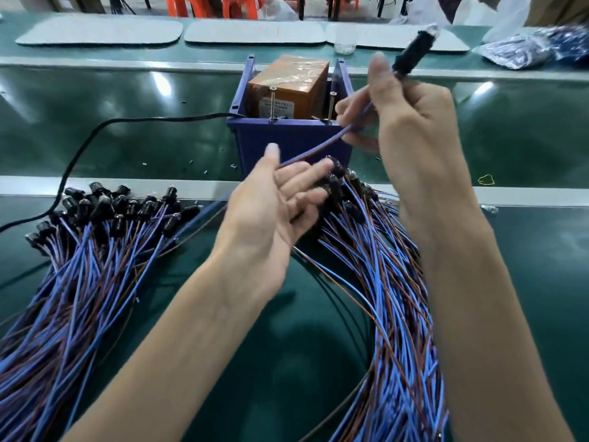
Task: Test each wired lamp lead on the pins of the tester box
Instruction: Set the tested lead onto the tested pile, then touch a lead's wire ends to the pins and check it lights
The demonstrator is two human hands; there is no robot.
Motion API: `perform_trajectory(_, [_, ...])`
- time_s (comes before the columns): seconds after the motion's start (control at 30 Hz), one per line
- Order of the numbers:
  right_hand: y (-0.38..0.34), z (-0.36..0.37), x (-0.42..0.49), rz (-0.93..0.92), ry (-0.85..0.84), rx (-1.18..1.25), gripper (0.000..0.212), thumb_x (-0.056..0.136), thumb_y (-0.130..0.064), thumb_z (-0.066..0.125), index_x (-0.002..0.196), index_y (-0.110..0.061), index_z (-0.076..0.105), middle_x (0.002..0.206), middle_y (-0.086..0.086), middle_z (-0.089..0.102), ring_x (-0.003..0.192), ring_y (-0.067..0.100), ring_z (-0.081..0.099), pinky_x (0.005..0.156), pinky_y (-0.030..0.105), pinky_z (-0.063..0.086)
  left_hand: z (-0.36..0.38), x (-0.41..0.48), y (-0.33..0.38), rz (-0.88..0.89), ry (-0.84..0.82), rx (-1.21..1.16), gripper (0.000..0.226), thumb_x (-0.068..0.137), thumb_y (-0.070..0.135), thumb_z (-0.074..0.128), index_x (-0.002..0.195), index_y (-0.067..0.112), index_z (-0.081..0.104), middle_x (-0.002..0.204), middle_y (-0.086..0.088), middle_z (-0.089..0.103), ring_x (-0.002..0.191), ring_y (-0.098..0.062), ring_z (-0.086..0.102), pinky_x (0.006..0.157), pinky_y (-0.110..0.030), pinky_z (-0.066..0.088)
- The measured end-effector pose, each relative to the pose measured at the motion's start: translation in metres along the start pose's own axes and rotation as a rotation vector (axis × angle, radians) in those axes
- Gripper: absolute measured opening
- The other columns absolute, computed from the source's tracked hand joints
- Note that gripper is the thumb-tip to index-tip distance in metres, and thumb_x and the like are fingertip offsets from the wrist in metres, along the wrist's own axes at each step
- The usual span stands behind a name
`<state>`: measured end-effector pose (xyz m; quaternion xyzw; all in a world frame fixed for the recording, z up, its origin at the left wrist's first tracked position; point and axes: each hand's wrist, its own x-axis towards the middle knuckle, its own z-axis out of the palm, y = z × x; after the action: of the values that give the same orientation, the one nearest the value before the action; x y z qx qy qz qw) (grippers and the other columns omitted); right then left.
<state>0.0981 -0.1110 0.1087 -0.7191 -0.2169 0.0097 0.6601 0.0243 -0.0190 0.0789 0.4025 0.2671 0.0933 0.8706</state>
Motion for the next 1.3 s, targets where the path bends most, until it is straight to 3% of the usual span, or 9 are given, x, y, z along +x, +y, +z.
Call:
perform_trajectory(0.17, [0.000,-0.013,0.006,0.076,0.110,0.401,0.033,0.104,-0.017,0.037,0.076,-0.009,0.052,0.063,-0.002,0.049,0.050,0.005,0.050,0.059,0.024,0.054,-0.013,0.004,0.014,0.198,0.082,-0.243,0.030,0.105,0.027,0.030,0.117,0.011,0.053,0.074,0.004,0.071,0.035,0.000,0.039,0.038,-0.011,0.034])
perform_trajectory(0.27, [0.004,-0.022,0.009,0.065,0.145,0.344,0.026,0.102,-0.015,0.041,0.085,-0.007,0.059,0.057,-0.006,0.038,0.044,0.002,0.033,0.041,0.016,0.032,-0.019,0.006,0.021,0.303,0.153,-0.247,0.023,0.104,0.023,0.036,0.112,0.014,0.055,0.067,0.011,0.069,0.034,0.000,0.039,0.037,-0.011,0.033])
perform_trajectory(0.37, [0.006,-0.025,0.009,0.066,0.111,0.176,0.024,0.096,-0.018,0.056,0.077,-0.011,0.069,0.052,-0.007,0.037,0.042,0.003,0.027,0.040,0.016,0.023,-0.021,0.007,0.020,0.328,0.142,-0.047,0.019,0.100,0.021,0.046,0.100,0.014,0.063,0.067,0.011,0.069,0.037,0.001,0.039,0.039,-0.009,0.034])
perform_trajectory(0.6, [0.010,-0.012,0.002,0.162,-0.139,-0.023,0.021,0.084,-0.027,0.071,0.077,-0.007,0.074,0.034,-0.016,0.040,0.032,0.001,0.038,0.037,0.008,0.027,-0.013,0.003,0.001,0.288,-0.078,0.451,0.015,0.090,0.020,0.062,0.081,0.011,0.071,0.070,0.001,0.074,0.034,0.001,0.045,0.040,-0.007,0.036])
perform_trajectory(0.77, [0.017,-0.006,0.001,0.209,-0.253,0.000,0.020,0.077,-0.019,0.078,0.076,0.000,0.072,0.055,0.000,0.060,0.043,0.001,0.049,0.039,0.008,0.034,-0.013,0.004,-0.003,0.323,-0.144,0.528,0.011,0.090,0.016,0.062,0.085,0.010,0.071,0.074,0.001,0.075,0.039,-0.001,0.049,0.041,-0.009,0.038])
perform_trajectory(0.9, [0.017,-0.007,0.000,0.209,-0.273,-0.031,0.009,0.078,-0.013,0.077,0.072,-0.008,0.073,0.054,-0.004,0.063,0.044,0.000,0.052,0.040,0.008,0.035,-0.014,0.006,-0.003,0.312,-0.138,0.543,0.012,0.086,0.016,0.066,0.087,0.004,0.062,0.071,0.000,0.074,0.037,-0.002,0.047,0.039,-0.011,0.037])
perform_trajectory(1.03, [0.015,-0.005,0.000,0.237,-0.269,0.017,0.017,0.084,-0.008,0.070,0.071,-0.016,0.063,0.053,-0.008,0.062,0.050,0.002,0.062,0.040,0.007,0.037,-0.015,0.007,-0.004,0.371,-0.096,0.532,0.013,0.087,0.019,0.066,0.083,0.008,0.060,0.073,-0.001,0.075,0.046,-0.008,0.056,0.041,-0.012,0.040])
perform_trajectory(1.2, [0.014,-0.003,0.003,0.302,-0.224,0.169,0.018,0.098,-0.004,0.048,0.082,-0.013,0.047,0.082,0.012,0.074,0.061,0.017,0.072,0.039,0.010,0.040,-0.020,0.013,-0.003,0.479,0.060,0.463,0.012,0.089,0.023,0.065,0.080,0.016,0.064,0.071,0.007,0.074,0.040,0.000,0.048,0.047,-0.011,0.042])
perform_trajectory(1.3, [0.015,-0.004,0.004,0.297,-0.175,0.210,0.016,0.098,-0.005,0.046,0.084,-0.012,0.046,0.066,0.005,0.073,0.056,0.016,0.071,0.045,0.012,0.045,-0.024,0.018,-0.001,0.517,0.113,0.491,0.013,0.092,0.026,0.061,0.085,0.021,0.070,0.065,0.010,0.071,0.042,0.001,0.048,0.052,-0.011,0.042])
